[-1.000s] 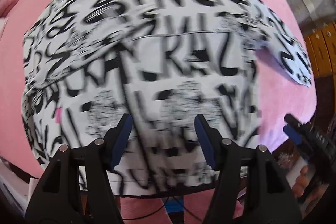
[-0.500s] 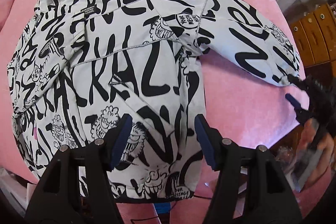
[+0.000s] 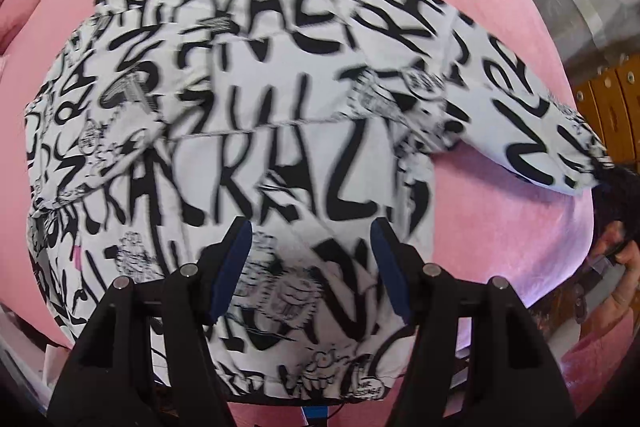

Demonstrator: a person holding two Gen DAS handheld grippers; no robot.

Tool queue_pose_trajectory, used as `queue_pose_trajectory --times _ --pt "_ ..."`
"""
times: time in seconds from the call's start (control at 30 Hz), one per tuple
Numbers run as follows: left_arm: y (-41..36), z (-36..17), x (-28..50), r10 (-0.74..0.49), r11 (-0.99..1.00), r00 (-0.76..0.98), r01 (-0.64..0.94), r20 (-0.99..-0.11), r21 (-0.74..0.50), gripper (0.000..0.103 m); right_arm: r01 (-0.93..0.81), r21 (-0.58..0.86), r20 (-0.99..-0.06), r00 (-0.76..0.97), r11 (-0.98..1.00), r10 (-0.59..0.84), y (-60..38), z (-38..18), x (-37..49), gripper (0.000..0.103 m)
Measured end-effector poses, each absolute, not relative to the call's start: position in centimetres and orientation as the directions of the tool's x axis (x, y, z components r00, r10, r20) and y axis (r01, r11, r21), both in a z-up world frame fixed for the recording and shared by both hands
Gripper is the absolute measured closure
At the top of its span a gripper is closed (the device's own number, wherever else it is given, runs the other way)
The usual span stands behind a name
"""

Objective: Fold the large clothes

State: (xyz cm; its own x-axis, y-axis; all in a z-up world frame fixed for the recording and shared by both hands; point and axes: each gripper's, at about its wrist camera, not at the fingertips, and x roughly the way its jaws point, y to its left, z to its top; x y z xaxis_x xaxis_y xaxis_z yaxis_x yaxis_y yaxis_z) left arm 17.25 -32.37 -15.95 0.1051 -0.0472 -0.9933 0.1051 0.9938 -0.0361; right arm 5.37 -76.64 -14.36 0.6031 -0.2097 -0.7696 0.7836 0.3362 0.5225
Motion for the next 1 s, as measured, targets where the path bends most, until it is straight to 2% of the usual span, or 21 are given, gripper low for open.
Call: queue_pose_trajectory --times 0.23,0.4,0.5,0.57,0.67,0.83,0.93,1.0 --pt "-24.5 -13.9 18.0 -0.092 0.995 0.140 0.044 -0.986 -0.087 0.045 0.634 0.509 -0.589 0.750 0.582 -0.301 -69.8 -3.6 11.7 0.096" --pt "-17.5 -13.3 19.2 -0.112 0.994 0.141 0.007 -0.984 -0.112 0.045 0.493 0.346 -0.489 0.821 0.798 -0.296 -59.0 2.0 17.5 0.096" --pt "-13.3 -12.9 19.9 -0.144 0.988 0.146 -0.029 -0.979 -0.149 0.045 0.403 0.217 -0.480 0.837 0.889 -0.262 -51.9 3.0 20.7 0.096" --pt "-10.2 -12.7 20.3 -0.170 0.983 0.153 -0.044 -0.974 -0.178 0.045 0.345 0.155 -0.491 0.840 0.926 -0.231 -46.8 2.0 22.4 0.096" --pt "-6.9 -12.8 21.0 -0.172 0.983 0.149 -0.043 -0.974 -0.180 0.045 0.276 0.137 -0.559 0.815 0.951 -0.156 -40.1 -1.8 24.3 0.096" --pt "-2.8 -14.1 22.0 -0.179 0.981 0.134 -0.048 -0.975 -0.187 0.045 0.214 0.086 -0.734 0.674 0.973 -0.084 -31.8 -13.1 27.7 0.095" --pt "-1.4 -15.4 22.6 -0.189 0.979 0.112 -0.056 -0.976 -0.196 0.045 0.197 0.012 -0.845 0.527 0.980 -0.095 -28.3 -19.7 29.1 0.095" --pt "-1.0 -16.4 23.0 -0.209 0.975 0.099 -0.061 -0.973 -0.215 0.045 0.180 -0.086 -0.891 0.427 0.980 -0.157 -26.3 -23.9 29.3 0.094"
